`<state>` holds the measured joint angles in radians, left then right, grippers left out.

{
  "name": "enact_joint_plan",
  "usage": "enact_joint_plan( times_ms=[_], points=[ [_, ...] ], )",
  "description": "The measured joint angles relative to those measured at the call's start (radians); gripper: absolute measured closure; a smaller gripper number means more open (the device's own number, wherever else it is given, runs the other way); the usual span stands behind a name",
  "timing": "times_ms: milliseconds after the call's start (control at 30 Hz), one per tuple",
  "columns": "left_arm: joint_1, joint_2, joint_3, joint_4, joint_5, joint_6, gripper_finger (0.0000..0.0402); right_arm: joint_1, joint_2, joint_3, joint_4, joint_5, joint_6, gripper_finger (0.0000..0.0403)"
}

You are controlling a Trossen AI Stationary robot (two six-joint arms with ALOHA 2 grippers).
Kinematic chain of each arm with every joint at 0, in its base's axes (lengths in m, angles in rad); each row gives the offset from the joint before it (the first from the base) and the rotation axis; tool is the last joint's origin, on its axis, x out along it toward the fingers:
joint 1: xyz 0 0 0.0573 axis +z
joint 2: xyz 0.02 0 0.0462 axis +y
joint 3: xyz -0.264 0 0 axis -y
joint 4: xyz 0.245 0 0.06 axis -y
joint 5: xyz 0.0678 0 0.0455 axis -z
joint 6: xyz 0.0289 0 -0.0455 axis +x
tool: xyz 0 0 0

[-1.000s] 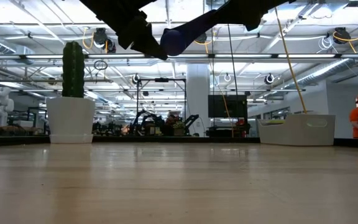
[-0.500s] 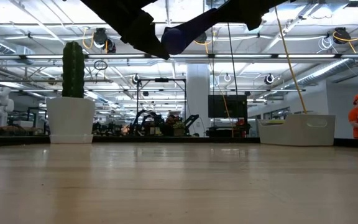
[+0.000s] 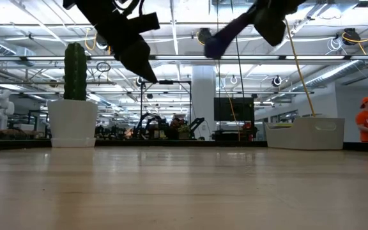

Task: Nest measuring cups in basket
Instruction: Stack the purple measuring cup on top of the green measuring cup in the gray bin

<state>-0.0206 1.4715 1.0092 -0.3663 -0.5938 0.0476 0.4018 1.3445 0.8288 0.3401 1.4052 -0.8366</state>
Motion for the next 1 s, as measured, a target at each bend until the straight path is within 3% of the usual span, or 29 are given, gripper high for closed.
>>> enact_joint_plan(
  times_ms=[233,433,600,767,1000],
  points=[
    [0.004,0.0,0.0,-0.026,0.0,0.006,0.0199,0.011,-0.021,-0.029,-0.279,0.039,-0.003,0.0403],
    [0.004,0.0,0.0,-0.026,0.0,0.025,0.0199,-0.053,-0.135,-0.163,-0.317,0.071,0.063,0.0403],
    [0.006,0.0,0.0,-0.026,0.001,0.039,0.0199,-0.116,-0.325,-0.288,-0.314,0.078,0.045,0.0403],
    [0.013,0.0,-0.001,-0.02,0.002,0.06,0.0199,-0.199,-0.561,-0.436,-0.316,-0.069,-0.09,0.0403],
    [0.031,0.0,-0.002,0.037,0.033,0.107,0.0199,-0.339,-0.813,-0.557,-0.295,-0.149,-0.286,0.0402]
  ],
)
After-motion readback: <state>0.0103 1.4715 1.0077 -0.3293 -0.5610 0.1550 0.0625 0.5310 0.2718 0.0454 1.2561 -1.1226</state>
